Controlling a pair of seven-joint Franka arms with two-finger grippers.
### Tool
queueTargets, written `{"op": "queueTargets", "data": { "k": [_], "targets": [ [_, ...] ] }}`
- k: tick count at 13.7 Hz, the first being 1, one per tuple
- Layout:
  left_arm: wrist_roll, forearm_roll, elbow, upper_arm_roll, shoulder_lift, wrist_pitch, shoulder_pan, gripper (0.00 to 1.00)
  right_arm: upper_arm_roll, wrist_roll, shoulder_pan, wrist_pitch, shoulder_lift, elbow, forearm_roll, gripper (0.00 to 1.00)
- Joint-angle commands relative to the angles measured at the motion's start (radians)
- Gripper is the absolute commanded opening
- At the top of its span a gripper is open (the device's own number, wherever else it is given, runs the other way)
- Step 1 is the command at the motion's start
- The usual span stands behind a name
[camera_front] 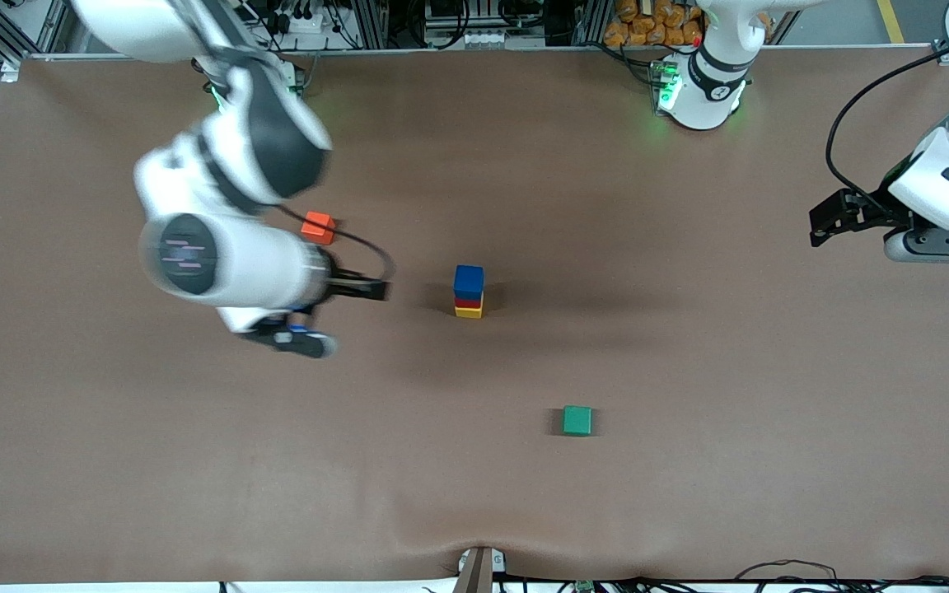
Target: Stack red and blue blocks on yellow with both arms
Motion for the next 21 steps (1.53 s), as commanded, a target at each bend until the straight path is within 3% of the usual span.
{"op": "queueTargets", "data": {
  "k": [1,4,6,8,10,14,18,21],
  "targets": [
    [0.016,-0.021,0.008,-0.001,-0.031,-0.029,0.0,1.0,0.007,-0.035,-0.091,-0.078,-0.074,0.008,-0.042,1.0],
    [0.003,-0.023,0.031,-0.006,-0.048,-0.092,0.001,1.0,0.007,-0.246,-0.266,-0.167,-0.128,0.008,-0.056,1.0],
    [0.003,-0.028,0.034,-0.009,-0.057,-0.109,0.001,1.0,0.005,-0.284,-0.325,-0.178,-0.163,0.008,-0.118,1.0],
    [0.005,-0.031,0.048,-0.009,-0.06,-0.121,0.0,1.0,0.007,-0.367,-0.333,-0.18,-0.211,0.008,-0.227,1.0],
    [0.005,-0.032,0.069,-0.017,-0.062,-0.121,0.0,1.0,0.007,-0.44,-0.333,-0.181,-0.28,-0.013,-0.278,1.0],
    [0.003,-0.032,0.11,-0.017,-0.051,-0.121,-0.002,1.0,0.008,-0.44,-0.353,-0.126,-0.41,-0.189,-0.301,1.0],
    [0.0,-0.032,0.123,-0.017,-0.048,-0.129,-0.003,1.0,0.01,-0.44,-0.362,0.058,-0.626,-0.526,-0.292,1.0],
    [0.0,-0.032,0.135,-0.018,-0.046,-0.144,-0.003,1.0,0.008,-0.445,-0.374,0.054,-0.639,-0.553,-0.289,1.0]
  ]
}}
